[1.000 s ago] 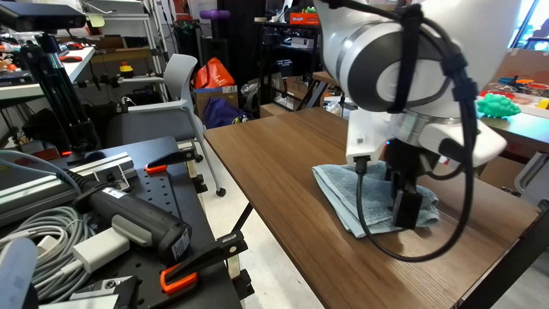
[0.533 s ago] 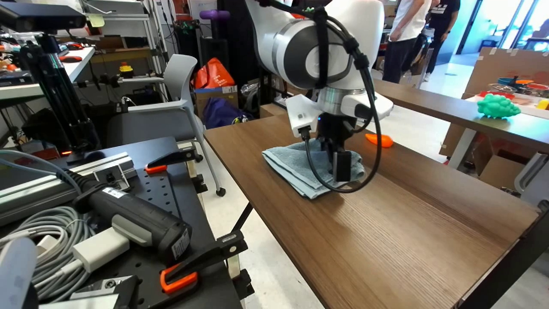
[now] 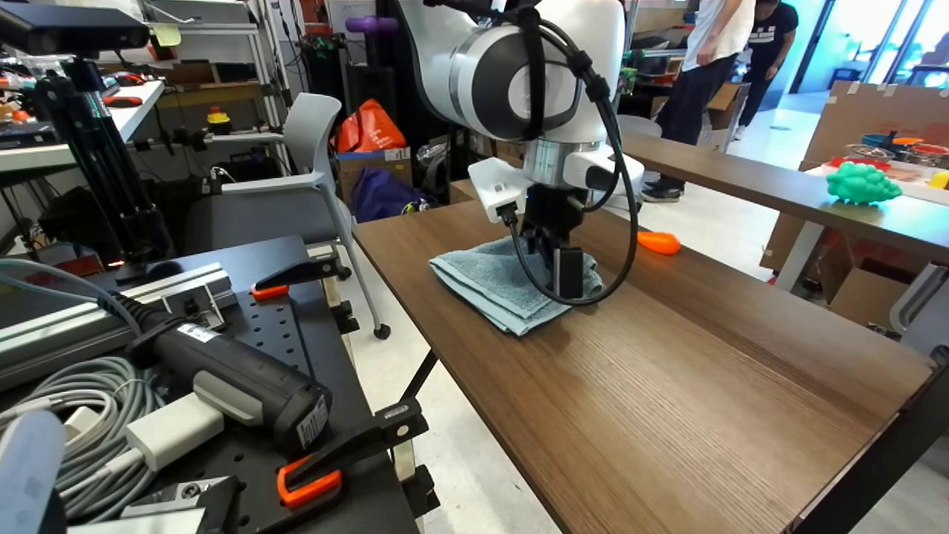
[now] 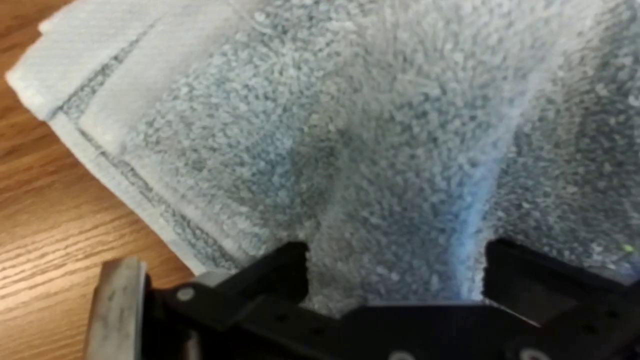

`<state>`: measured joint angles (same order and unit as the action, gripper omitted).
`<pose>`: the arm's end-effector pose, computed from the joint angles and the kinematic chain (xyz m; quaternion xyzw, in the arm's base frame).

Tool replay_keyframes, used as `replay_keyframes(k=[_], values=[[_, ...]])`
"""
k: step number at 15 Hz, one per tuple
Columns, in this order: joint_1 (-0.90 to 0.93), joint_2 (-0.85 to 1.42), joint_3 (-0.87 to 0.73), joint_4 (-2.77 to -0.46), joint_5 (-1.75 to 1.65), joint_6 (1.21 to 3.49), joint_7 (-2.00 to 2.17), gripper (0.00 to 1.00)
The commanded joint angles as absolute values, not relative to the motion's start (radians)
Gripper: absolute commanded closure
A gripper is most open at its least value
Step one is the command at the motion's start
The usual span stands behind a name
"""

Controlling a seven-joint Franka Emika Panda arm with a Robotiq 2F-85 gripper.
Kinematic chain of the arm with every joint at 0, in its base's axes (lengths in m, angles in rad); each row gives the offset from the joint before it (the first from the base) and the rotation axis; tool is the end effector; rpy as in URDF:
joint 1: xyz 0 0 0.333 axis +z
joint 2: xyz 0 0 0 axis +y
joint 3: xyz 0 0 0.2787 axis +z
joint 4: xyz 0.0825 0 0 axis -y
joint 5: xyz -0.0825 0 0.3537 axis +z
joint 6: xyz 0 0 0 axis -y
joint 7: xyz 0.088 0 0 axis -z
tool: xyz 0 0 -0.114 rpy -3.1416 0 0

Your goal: Use the towel to wipe the tabletop

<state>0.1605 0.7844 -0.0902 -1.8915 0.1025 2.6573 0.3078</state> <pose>0.5732 0.0367 0.0792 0.9885 -0.1508 -0.0050 0.0095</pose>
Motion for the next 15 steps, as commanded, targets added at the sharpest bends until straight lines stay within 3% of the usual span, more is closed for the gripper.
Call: replay_keyframes(k=[1, 15], values=[[0.143, 0.819, -0.092, -1.841, 0.106, 2.651, 0.338, 0.0], [0.331, 0.88, -0.016, -1.824, 0.072, 2.735, 0.367, 0.0]])
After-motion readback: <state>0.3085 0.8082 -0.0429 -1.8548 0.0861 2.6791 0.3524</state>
